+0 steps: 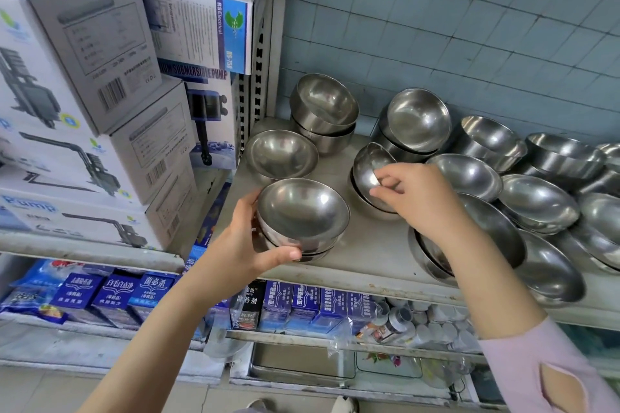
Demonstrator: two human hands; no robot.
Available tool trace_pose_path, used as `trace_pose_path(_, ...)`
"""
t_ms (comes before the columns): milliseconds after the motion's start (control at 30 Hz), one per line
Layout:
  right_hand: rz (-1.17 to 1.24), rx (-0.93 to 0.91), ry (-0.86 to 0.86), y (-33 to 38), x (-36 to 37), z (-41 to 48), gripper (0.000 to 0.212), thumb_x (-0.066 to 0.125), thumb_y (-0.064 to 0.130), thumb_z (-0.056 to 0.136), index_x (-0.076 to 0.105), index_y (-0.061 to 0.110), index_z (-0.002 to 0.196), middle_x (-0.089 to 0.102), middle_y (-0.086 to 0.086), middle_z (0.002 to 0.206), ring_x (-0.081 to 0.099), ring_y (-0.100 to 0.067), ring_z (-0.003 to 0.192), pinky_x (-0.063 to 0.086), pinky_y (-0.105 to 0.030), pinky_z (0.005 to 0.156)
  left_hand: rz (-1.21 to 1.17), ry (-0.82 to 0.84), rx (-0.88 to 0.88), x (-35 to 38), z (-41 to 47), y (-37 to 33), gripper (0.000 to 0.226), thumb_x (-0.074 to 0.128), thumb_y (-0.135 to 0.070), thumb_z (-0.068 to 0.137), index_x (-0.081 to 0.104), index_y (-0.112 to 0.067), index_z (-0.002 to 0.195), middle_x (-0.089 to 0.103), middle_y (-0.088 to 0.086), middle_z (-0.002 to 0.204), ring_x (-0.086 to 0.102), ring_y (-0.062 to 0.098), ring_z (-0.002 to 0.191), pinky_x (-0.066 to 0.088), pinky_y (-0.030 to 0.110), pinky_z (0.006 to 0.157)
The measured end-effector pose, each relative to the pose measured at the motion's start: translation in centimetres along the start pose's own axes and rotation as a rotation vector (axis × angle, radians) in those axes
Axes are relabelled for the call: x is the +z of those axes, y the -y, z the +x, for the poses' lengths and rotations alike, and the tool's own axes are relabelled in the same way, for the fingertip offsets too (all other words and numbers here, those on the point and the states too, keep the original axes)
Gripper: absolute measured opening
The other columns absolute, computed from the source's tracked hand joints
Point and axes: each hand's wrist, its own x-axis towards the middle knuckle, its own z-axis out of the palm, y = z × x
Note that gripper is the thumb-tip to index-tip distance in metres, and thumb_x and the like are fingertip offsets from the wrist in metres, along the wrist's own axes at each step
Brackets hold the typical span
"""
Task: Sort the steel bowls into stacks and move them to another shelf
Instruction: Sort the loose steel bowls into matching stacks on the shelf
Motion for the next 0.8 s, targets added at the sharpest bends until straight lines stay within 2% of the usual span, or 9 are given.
trace_pose_path(100,0.000,-0.044,-0.075,0.6,-0.6,-0.4,0.012,0.071,0.021,0.086,0.072,0.010,0.091,0.072,-0.004,0.081,0.065,-0.025,0.075,0.055,-0.043,0.075,0.051,0.008,0.029,0.3,-0.1,0.2,0.116,0.073,-0.073,0.060,0.011,-0.035,0.150,0.042,-0.025,0.137,0.047,-0.002,0.126,0.042,0.024,0.105)
trace_pose_path(167,0.002,-0.091,-0.147,0.8,-1.0,-1.1,0.006,0.072,0.017,0.086,0.074,0.013,0.090,0.072,0.000,0.080,0.063,-0.023,0.071,0.055,-0.043,0.072,0.065,0.004,0.025,0.4,-0.2,0.2,0.115,0.071,-0.076,0.059,0.010,-0.039,0.149,0.042,-0.031,0.133,0.049,0.000,0.125,0.043,0.026,0.104)
trace_pose_path(233,-0.004,-0.164,-0.222,1.1,-1.3,-2.1,0.010,0.073,0.013,0.085,0.076,0.020,0.092,0.071,0.006,0.082,0.062,-0.019,0.072,0.054,-0.041,0.070,0.085,-0.020,0.022,0.7,-0.2,0.0,0.115,0.069,-0.080,0.056,0.010,-0.042,0.147,0.043,-0.034,0.130,0.051,0.001,0.123,0.046,0.028,0.102)
trace_pose_path(333,-0.034,-0.320,-0.324,1.7,-1.3,-3.6,0.017,0.076,0.009,0.084,0.077,0.014,0.100,0.073,0.003,0.089,0.062,-0.023,0.079,0.053,-0.038,0.075,0.079,-0.008,0.018,1.8,0.1,-0.3,0.121,0.067,-0.084,0.053,0.008,-0.039,0.149,0.047,-0.018,0.141,0.050,0.009,0.128,0.046,0.041,0.105)
trace_pose_path(400,-0.057,-0.432,-0.353,2.5,-0.8,-4.5,0.013,0.073,0.012,0.085,0.078,0.012,0.097,0.074,0.002,0.088,0.061,-0.021,0.080,0.051,-0.033,0.077,0.056,0.019,0.022,2.3,0.4,-0.4,0.121,0.069,-0.082,0.054,0.007,-0.039,0.149,0.046,-0.015,0.143,0.048,0.008,0.131,0.044,0.041,0.106)
trace_pose_path(567,-0.058,-0.522,-0.286,3.4,1.2,-5.8,0.013,0.069,0.018,0.086,0.078,0.015,0.095,0.073,0.005,0.084,0.060,-0.020,0.078,0.053,-0.038,0.072,0.020,0.000,0.066,1.9,0.6,-0.8,0.115,0.078,-0.064,0.060,0.016,-0.031,0.152,0.036,-0.011,0.151,0.036,0.004,0.138,0.035,0.037,0.115)
trace_pose_path(667,-0.043,-0.534,-0.214,3.4,1.9,-6.2,0.017,0.063,0.023,0.089,0.078,0.017,0.096,0.072,0.008,0.086,0.060,-0.019,0.082,0.053,-0.036,0.074,-0.027,0.018,0.092,1.9,0.7,-0.9,0.106,0.082,-0.054,0.065,0.023,-0.032,0.150,0.043,-0.013,0.148,0.039,0.002,0.136,0.036,0.036,0.114)
trace_pose_path(800,-0.009,-0.506,-0.146,3.3,2.1,-6.5,0.022,0.060,0.028,0.090,0.078,0.021,0.102,0.071,0.011,0.090,0.058,-0.016,0.086,0.051,-0.032,0.079,-0.023,-0.003,0.095,2.1,0.7,-0.7,0.106,0.079,-0.063,0.063,0.022,-0.037,0.150,0.045,-0.019,0.145,0.042,0.001,0.134,0.041,0.040,0.110)
